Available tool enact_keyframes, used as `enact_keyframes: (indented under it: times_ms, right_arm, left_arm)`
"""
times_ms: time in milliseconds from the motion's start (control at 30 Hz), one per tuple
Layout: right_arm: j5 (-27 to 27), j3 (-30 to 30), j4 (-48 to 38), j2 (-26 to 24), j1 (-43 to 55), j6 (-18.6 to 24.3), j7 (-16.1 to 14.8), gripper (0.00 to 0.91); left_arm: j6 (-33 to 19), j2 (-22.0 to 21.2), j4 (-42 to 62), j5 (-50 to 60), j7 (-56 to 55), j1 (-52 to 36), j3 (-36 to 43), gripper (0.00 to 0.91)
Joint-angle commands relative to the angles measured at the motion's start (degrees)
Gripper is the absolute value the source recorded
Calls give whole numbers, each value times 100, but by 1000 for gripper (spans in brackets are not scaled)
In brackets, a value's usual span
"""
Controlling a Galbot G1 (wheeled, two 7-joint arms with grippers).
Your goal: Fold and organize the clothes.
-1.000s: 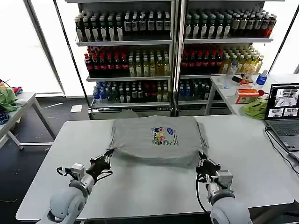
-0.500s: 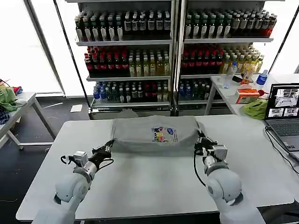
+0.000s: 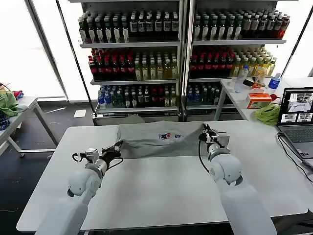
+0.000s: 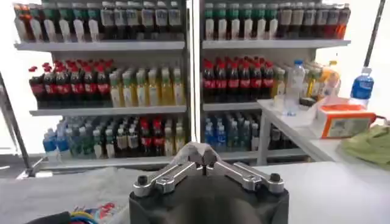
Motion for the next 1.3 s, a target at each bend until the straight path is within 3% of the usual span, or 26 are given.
enact_keyframes:
  times_ms: [33,67,100,133,167,200,367,533,667,1300]
  right_arm:
    - [-2,-33,-645,163,272,4,6,0]
    - [-1,-24,-683,190,278,5,15,131]
    - [-2,-12,-800,235,314,10,43,433]
    - [-2,-12,-800,235,314,10,43,907]
    - [-2,5,-934,299,389,15,92,907]
    - [4,12,-1026,346,447,27,108,907]
    - [12,-38,-1287,540,712,138,194,907]
    - [47,38,-1777,997,1114,216,506,907]
    - [61,-2,-1843,1032,1152,178,623,907]
    - [138,103,232,178,-445,0,746,907]
  left_arm:
    - [32,-25,507,-39,-19,-380,243,0]
    - [32,-22,530,-51,-24,-393,245,10]
    - [31,-17,563,-49,-31,-404,244,343]
    - [29,-11,576,-49,-51,-423,243,695]
    - [27,-5,593,-49,-65,-428,241,836]
    - [28,5,604,-45,-85,-438,238,907]
    - [50,30,581,-46,-130,-468,248,907]
    - [174,37,566,-89,-213,-490,224,907]
    - [239,59,515,-103,-250,-450,209,907]
    - [439,332,-345,-11,-316,250,4,907]
